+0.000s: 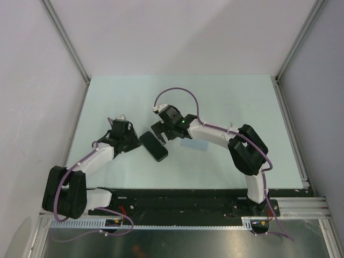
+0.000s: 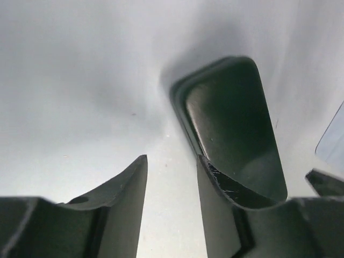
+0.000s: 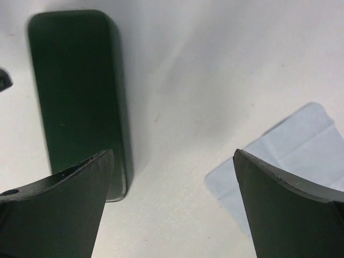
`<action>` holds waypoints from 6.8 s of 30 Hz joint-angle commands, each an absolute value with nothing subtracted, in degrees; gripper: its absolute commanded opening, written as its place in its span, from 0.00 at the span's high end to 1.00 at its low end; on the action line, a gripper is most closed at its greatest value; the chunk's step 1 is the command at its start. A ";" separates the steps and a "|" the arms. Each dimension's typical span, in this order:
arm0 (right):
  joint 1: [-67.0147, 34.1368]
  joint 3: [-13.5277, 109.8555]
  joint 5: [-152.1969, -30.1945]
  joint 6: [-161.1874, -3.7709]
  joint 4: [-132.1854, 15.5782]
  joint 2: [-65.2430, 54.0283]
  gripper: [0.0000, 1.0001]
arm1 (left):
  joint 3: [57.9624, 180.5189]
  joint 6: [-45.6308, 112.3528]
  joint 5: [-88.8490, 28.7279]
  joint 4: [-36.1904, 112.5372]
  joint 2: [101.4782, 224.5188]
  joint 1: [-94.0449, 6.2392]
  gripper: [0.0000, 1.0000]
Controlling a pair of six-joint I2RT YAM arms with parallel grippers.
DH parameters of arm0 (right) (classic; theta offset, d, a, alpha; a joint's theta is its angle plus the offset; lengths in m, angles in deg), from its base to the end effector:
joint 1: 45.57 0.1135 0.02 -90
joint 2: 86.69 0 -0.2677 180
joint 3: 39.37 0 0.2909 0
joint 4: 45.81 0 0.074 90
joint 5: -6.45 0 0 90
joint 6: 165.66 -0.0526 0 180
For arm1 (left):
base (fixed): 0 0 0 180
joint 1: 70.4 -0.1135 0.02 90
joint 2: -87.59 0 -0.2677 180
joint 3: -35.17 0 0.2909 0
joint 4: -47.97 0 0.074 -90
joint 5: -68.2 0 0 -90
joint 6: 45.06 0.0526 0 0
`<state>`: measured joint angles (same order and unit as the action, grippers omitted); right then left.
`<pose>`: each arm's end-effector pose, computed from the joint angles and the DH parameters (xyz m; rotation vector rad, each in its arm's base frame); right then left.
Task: Organize the sunglasses
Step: Pick up the sunglasses case from the center of the board, then open the sunglasses case, then place the opened sunglasses case at the center of the board.
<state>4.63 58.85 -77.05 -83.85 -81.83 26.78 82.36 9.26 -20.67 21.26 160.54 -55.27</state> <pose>0.3158 0.3698 0.1840 -0.8433 2.3345 0.3024 0.2712 -0.0722 0.1426 -0.4578 2.4782 -0.3449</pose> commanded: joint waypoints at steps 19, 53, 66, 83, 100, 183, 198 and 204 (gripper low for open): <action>10.60 71.76 -81.62 -81.38 -85.04 38.02 0.00 | 91.54 11.19 -9.32 14.71 149.99 -69.96 0.00; 1.46 72.73 -95.94 -88.58 -83.81 31.36 0.64 | 97.69 17.16 -26.53 14.36 152.63 -74.09 0.00; -11.64 81.07 -114.30 -94.64 -83.11 13.69 0.60 | 110.34 12.60 -66.96 32.46 152.10 -70.93 0.00; -13.40 76.33 -131.98 -102.74 -68.79 1.47 0.57 | 112.20 0.91 -70.84 62.96 152.46 -58.36 0.00; -9.88 74.22 -137.08 -98.61 -69.13 -0.38 0.55 | 114.92 -2.52 -77.25 68.85 153.86 -55.81 0.00; -14.54 65.69 -148.60 -107.13 -56.03 -8.20 0.91 | 115.90 4.60 -86.94 72.54 156.59 -58.00 0.00; -17.27 62.54 -143.59 -98.88 -67.46 -0.31 0.92 | 111.15 0.21 -81.57 72.19 151.41 -70.23 0.00; -13.50 59.45 -144.54 -96.23 -65.98 8.57 0.93 | 104.92 -0.59 -78.84 70.53 149.56 -73.92 0.00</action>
<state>-16.31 60.80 -143.56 -99.46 -66.51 3.40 108.46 -0.07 -80.37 71.14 150.57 -72.88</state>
